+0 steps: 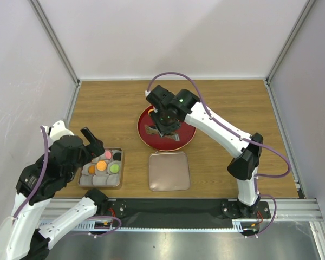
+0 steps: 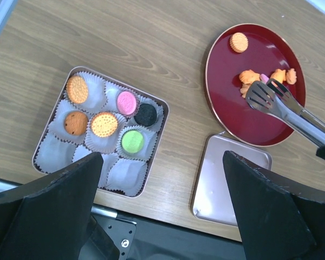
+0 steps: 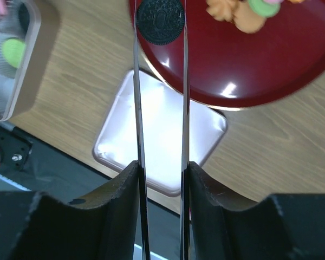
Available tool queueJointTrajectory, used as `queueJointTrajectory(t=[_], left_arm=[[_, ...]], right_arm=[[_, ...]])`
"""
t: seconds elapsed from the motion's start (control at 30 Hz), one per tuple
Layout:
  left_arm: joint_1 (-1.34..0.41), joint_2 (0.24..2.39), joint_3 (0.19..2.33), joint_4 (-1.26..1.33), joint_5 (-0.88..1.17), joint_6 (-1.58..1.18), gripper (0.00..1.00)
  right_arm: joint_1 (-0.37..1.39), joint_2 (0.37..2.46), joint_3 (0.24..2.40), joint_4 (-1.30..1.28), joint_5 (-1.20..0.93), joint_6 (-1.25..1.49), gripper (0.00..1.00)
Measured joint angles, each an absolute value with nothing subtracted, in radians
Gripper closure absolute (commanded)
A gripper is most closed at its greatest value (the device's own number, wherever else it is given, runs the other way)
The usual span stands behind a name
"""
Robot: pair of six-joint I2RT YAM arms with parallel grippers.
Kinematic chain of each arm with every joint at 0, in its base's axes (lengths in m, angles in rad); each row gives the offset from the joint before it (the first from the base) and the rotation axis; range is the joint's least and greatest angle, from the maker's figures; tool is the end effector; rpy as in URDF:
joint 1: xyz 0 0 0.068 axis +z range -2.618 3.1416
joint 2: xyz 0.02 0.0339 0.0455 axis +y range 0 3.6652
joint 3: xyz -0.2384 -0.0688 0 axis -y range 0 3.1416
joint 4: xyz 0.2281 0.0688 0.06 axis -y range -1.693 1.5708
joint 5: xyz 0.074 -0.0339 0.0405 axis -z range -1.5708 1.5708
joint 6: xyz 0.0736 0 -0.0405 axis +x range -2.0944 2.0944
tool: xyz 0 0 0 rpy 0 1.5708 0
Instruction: Pack the cookies
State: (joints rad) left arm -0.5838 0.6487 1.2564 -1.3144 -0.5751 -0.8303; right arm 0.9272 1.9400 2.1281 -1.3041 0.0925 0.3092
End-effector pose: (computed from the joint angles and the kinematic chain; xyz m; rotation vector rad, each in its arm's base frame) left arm 0.0941 -0.0142 0.3489 -0.5505 2.0796 -0.1592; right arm 0.2356 0.3028 0.3051 -0.7955 2.5871 0.2609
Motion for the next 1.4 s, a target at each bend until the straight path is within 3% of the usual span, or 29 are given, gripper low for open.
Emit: queueJointTrajectory(t=[0.57,1.4], left_arm=[[-0.584,0.648,1.287,-1.352,-0.595,-0.894,0.0],[-0.583,0.633,1.288,-1.379,-0.574,-0.891,0.0]], right_arm=[[1.217,1.993,2.221,-1.263,0.039,0.242,0.65],[1.351,2.119,2.295,-1.222,0.045,0.183,0.62]])
